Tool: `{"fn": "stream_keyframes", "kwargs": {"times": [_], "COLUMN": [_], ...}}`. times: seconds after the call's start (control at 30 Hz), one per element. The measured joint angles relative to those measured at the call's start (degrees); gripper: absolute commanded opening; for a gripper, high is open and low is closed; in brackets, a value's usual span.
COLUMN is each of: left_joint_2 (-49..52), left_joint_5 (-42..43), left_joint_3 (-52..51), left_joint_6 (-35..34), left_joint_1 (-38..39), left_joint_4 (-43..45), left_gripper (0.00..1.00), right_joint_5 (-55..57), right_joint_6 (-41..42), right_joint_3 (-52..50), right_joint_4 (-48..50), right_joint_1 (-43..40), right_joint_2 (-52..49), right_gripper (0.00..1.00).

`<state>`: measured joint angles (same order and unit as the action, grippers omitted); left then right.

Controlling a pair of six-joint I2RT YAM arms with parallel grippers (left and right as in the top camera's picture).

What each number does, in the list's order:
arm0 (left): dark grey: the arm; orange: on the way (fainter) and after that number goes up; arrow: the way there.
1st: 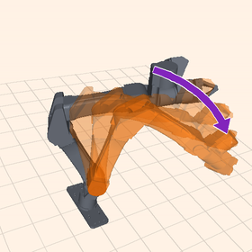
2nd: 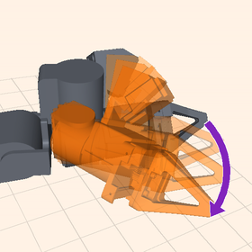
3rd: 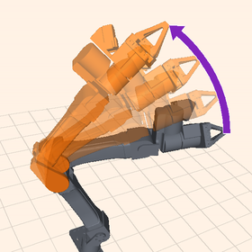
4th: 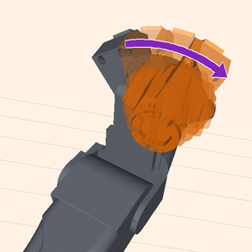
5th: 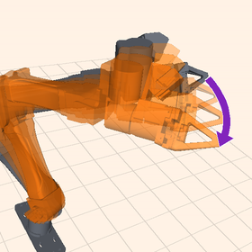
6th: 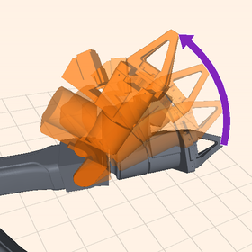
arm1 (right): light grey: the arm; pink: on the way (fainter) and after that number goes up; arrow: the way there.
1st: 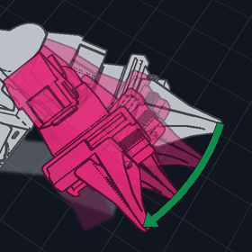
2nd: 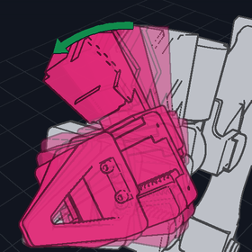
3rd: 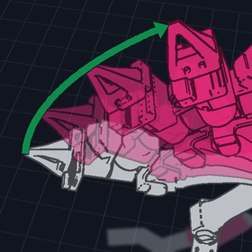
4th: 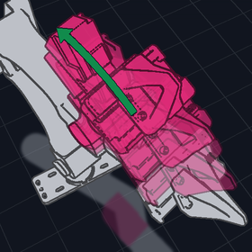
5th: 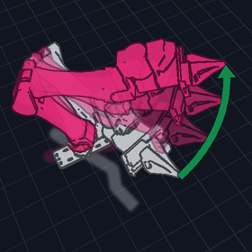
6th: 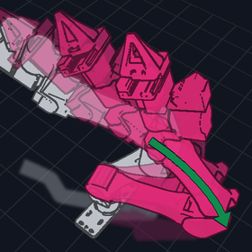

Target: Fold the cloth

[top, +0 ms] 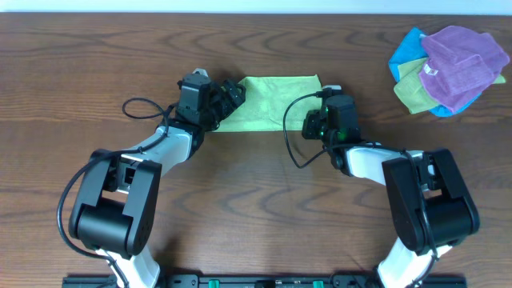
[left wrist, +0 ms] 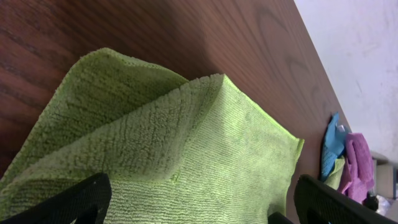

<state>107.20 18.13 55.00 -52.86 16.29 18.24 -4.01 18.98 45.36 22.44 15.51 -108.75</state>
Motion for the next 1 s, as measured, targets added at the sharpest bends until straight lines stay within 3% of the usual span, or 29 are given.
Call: {"fn": "stream_keyframes", "kwargs": {"times": [0.27, 0.57, 1.0], "left_joint_2": [1.2, 2.4, 7.6], "left_joint_5": [-0.9, -8.9, -12.7], "left_joint_3": [0.0, 0.0, 0.1], "left_joint_6": [-2.0, -3.1, -9.3], "left_joint_1": [3.2, 4.1, 4.1], "left_joint_4": [-0.1, 0.3, 13.3], "left_gripper": [0.95, 0.95, 0.95], "right_joint_5": [0.0, 0.0, 0.2], "right_joint_6": [-0.1, -0.2, -0.2], "right_joint_3": [0.0, 0.0, 0.0], "right_joint_4": [1.1, 2.3, 1.1], "right_joint_1": [0.0, 0.0, 0.0], "right_joint_2": [-1.3, -1.6, -1.6], "right_gripper": [0.01, 0.02, 0.01]}}
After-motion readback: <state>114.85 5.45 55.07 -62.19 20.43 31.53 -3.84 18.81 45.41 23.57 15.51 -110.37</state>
